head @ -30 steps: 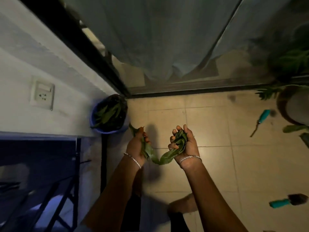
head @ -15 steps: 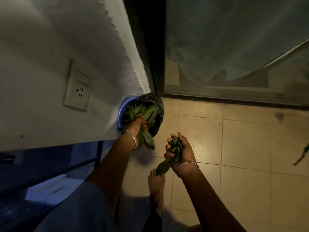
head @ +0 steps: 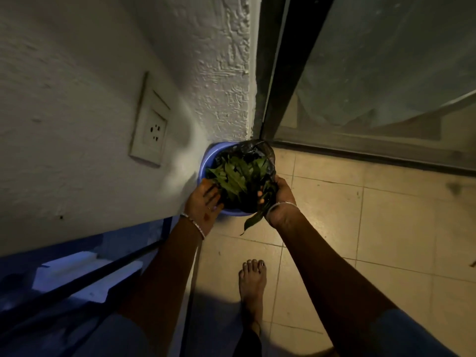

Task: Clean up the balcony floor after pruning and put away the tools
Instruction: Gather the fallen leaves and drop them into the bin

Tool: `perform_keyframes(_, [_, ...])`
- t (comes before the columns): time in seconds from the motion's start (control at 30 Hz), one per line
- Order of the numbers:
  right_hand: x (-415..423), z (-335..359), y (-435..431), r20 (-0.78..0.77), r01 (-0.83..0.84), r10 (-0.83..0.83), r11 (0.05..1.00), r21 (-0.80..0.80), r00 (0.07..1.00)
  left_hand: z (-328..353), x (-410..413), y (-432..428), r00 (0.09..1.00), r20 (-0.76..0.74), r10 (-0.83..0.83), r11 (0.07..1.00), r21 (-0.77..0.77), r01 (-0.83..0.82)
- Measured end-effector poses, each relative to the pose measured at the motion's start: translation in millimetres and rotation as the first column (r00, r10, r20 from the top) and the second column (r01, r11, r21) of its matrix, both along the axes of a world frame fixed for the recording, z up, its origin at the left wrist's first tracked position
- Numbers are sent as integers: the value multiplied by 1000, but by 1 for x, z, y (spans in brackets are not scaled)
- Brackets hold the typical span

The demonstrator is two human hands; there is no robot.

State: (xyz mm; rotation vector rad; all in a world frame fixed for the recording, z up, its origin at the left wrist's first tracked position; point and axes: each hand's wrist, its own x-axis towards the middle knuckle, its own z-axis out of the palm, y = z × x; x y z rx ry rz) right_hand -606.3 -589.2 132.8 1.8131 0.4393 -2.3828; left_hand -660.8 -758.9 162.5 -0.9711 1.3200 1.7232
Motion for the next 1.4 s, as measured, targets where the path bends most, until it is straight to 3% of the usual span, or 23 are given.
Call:
perform_keyframes(0.13, [-30,-8,-6,94,-99,89,989,113,992,0,15,-13,999,-27,25,1000,-15,-26])
perform_keyframes(0.37, [-54,-4,-26,-65,-156,155,988,-9,986,0,23,-13,998,-62,12,1000,-22,-13])
perform_keyframes(0.43, [-50,-7,-32,-85,-146,155,984,100,984,-1,23,-12,998,-58,13,999,-34,-15])
perform_keyframes(0.47, [-42,-14,-36,-48,-171,188,954,245,981,-2,23,-12,998,-56,20,999,-39,-22])
perform_keyframes(0.53, [-18,-23,-42,104,-314,314,753,577,944,-3,23,-12,998,-62,22,998,-50,-25])
perform_keyframes(0.6, [9,-29,-50,272,-486,465,438,756,842,-4,24,-12,997,-68,19,998,-59,-23])
perform_keyframes(0.67, [27,-34,-60,383,-546,569,144,825,728,-5,26,-13,997,-74,18,998,-66,-23])
perform_keyframes(0.77, [24,-47,-71,508,-580,692,-157,799,512,-5,28,-14,996,-90,12,998,-59,-17])
perform_keyframes(0.87, [0,-69,-66,642,-696,749,-374,613,164,-9,27,-16,996,-83,32,997,-66,-37])
perform_keyframes(0.97, [-27,-89,-54,615,-747,774,-496,442,-150,-15,25,-18,996,-78,33,998,-57,-38])
perform_keyframes(1.03, [-40,-100,-45,555,-744,780,-548,381,-290,-16,25,-19,997,-76,17,999,-32,-19])
perform_keyframes(1.07, [-42,-103,-41,542,-738,778,-561,374,-317,-15,26,-18,997,-80,7,1000,-23,-9])
perform_keyframes(1.13, [-39,-101,-36,538,-735,800,-529,424,-265,-10,31,-17,996,-83,11,1000,-10,-12])
perform_keyframes(1.3, [13,-46,-34,495,-645,818,-212,735,295,9,46,-4,998,-58,24,1000,-4,-25])
perform_keyframes(1.4, [52,-12,-24,419,-588,720,-19,809,553,25,63,8,997,-66,33,999,-4,-34])
